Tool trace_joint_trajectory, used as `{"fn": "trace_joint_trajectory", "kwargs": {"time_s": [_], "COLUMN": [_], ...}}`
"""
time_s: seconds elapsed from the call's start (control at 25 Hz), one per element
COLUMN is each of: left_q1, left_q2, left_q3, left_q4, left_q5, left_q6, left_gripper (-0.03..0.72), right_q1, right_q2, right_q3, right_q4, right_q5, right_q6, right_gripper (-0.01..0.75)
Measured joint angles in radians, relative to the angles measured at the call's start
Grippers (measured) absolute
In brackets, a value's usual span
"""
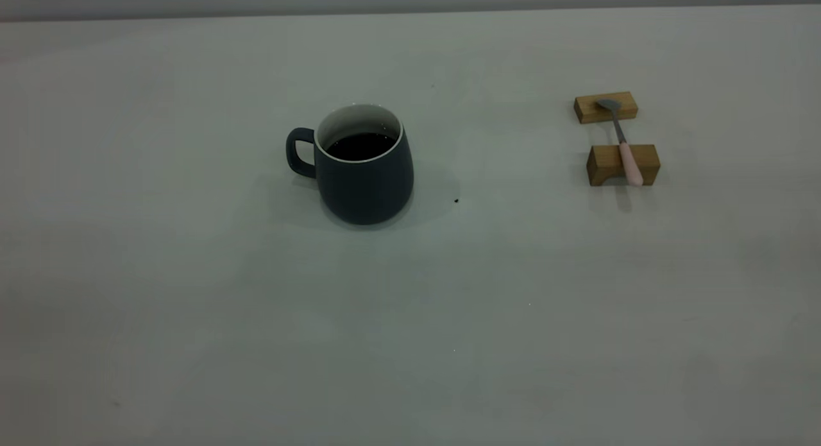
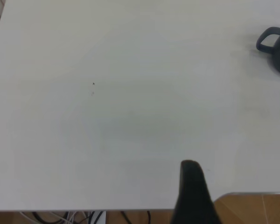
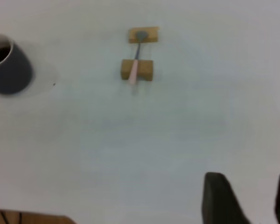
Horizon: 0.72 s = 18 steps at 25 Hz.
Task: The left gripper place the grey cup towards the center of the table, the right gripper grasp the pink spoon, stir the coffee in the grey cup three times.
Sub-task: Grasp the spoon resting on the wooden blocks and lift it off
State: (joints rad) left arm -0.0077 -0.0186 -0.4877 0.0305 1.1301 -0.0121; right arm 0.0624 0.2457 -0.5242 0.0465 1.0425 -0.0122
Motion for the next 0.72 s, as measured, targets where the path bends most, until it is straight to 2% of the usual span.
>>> {"fn": "trace_joint_trajectory", "kwargs": {"time_s": [0.2,0.28,0.48,0.72], "left_q1": [0.000,0.000,0.000,0.000], "left_q2": [0.000,0.000,0.000,0.000], "left_q3": [0.000,0.000,0.000,0.000], "left_q4": [0.000,0.000,0.000,0.000], "left_q5": [0.000,0.000,0.000,0.000], "left_q6": [0.000,0.000,0.000,0.000], "left_gripper": [0.586,0.586,0.586,0.586], "right_q1": [0.000,0.000,0.008,0.017], "right_q2": [0.395,0.585,1.044,1.517], "right_q3": [-0.096,-0.137,-0.283,-0.508], "right_q4": [-0.014,0.002,0.045,0.113], "right_q5": [-0.139,-0.199,-0.300,-0.318], "right_q6": [0.022,0.020,-0.036,-0.127], "right_gripper": [0.574,0.612,0.621,0.620]}}
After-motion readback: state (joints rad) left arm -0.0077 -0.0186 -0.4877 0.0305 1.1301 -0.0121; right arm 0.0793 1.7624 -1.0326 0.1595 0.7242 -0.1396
